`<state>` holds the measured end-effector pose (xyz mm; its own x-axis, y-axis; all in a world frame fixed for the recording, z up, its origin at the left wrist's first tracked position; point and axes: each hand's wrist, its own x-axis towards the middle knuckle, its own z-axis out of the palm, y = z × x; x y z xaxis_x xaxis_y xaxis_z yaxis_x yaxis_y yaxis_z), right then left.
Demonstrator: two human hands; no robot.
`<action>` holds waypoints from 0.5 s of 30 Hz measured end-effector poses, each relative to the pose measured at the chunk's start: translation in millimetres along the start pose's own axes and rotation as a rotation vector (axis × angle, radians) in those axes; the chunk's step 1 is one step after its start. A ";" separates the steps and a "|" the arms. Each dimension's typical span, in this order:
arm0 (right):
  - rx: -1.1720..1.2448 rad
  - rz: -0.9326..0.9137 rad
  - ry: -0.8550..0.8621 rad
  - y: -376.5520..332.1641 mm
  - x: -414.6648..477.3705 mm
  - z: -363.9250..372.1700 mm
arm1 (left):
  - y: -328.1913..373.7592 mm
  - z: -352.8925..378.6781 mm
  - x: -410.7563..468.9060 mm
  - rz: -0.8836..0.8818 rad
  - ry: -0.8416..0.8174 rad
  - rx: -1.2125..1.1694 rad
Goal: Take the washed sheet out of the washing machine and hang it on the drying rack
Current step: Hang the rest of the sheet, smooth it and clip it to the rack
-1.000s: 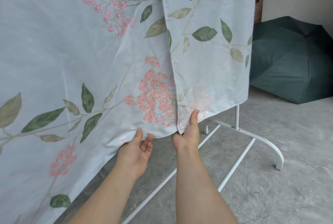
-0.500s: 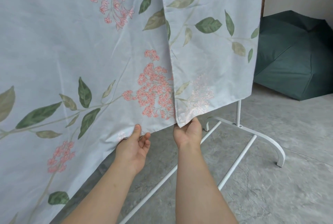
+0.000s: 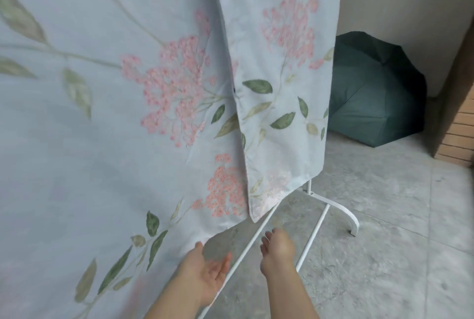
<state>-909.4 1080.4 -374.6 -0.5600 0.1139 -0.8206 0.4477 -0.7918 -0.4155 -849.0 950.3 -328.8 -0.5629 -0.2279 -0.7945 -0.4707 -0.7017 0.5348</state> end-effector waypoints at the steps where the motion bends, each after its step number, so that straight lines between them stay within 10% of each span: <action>1: -0.055 0.008 0.049 -4.1 -12.5 -6.6 | -1.9 5.2 -21.0 0.001 0.035 0.053; 15: -0.185 -0.475 -0.006 -325.5 -230.7 128.1 | 114.4 239.1 -291.0 0.002 -0.105 0.594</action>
<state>-1015.2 1235.0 0.2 -0.7357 0.4314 -0.5222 0.2586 -0.5336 -0.8052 -901.4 1097.7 32.3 -0.6140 -0.1394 -0.7769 -0.7515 -0.1976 0.6294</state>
